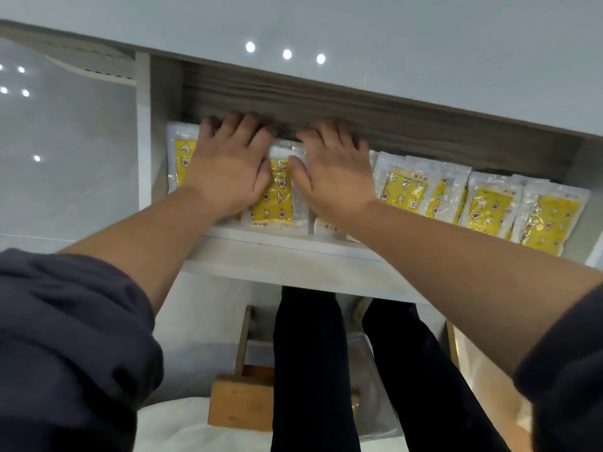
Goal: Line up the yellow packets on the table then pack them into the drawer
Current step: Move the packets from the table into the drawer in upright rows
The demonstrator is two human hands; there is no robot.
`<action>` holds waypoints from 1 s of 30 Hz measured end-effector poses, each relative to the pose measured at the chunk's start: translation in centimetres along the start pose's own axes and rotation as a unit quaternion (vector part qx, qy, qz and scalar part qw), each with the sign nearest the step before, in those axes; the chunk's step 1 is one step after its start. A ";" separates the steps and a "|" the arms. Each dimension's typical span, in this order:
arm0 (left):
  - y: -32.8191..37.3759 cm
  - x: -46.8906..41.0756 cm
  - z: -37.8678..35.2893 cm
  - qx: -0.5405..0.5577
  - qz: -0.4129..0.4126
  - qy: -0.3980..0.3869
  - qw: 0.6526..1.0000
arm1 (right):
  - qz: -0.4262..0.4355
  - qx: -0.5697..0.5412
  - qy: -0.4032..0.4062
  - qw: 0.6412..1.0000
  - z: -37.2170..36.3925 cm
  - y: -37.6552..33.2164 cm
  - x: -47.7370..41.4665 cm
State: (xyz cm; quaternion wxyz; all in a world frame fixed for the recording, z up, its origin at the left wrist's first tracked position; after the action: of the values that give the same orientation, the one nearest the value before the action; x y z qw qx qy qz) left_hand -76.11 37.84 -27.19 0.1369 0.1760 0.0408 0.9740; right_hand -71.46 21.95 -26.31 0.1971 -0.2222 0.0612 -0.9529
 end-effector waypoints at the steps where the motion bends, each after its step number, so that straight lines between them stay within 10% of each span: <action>1: 0.2 -0.2 0.4 0.000 0.005 0.014 1.000 | 0.004 0.005 -0.004 1.000 0.6 0.7 0.1; 30: 3.9 -3.0 -1.8 0.015 -0.049 0.037 0.998 | 0.011 0.042 0.009 0.999 -1.8 5.9 0.6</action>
State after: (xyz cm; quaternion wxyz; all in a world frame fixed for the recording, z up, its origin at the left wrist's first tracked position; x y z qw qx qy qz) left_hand -75.00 33.19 -29.42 0.1804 0.1399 0.0689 0.9711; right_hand -70.72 16.34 -28.86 0.2159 -0.2045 0.0252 -0.9544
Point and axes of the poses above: each hand's wrist, its own x-axis away from the middle knuckle, its own z-axis out of the back of the hand, y = z × x, the point moved 2 cm from there along -x, towards the middle knuckle, and after that the axes turned 10 degrees about -z, right-handed, at the moved point
